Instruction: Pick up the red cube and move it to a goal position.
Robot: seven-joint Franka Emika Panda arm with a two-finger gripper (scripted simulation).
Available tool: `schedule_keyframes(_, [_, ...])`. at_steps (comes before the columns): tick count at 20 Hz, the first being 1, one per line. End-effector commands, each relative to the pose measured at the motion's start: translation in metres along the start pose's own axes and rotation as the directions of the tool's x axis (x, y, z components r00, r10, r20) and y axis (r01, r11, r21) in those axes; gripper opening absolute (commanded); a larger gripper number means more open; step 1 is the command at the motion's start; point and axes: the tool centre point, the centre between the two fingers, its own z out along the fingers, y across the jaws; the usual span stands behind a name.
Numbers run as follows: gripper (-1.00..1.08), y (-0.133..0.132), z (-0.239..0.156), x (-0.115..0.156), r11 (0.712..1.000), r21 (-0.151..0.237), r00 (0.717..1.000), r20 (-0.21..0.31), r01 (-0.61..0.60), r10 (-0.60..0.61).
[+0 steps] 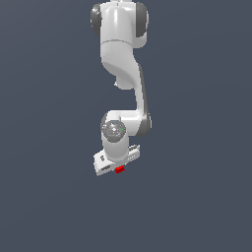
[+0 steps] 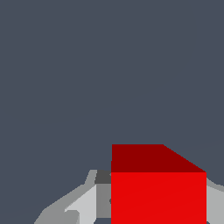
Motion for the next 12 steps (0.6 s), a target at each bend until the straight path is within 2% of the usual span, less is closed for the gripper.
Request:
schedule_keyframes(1, [-1.0,0.0,0.0,0.0,1.0,0.0,1.0,0.0,0.0,0.0])
schedule_keyframes(7, [-1.0,-0.002,-0.009,-0.001,1.0,0.0,1.0,0.0,0.0,0.0])
schedule_keyframes(12, [-1.0,-0.006,-0.032,-0.003,1.0,0.0,1.0,0.0,0.0,0.0])
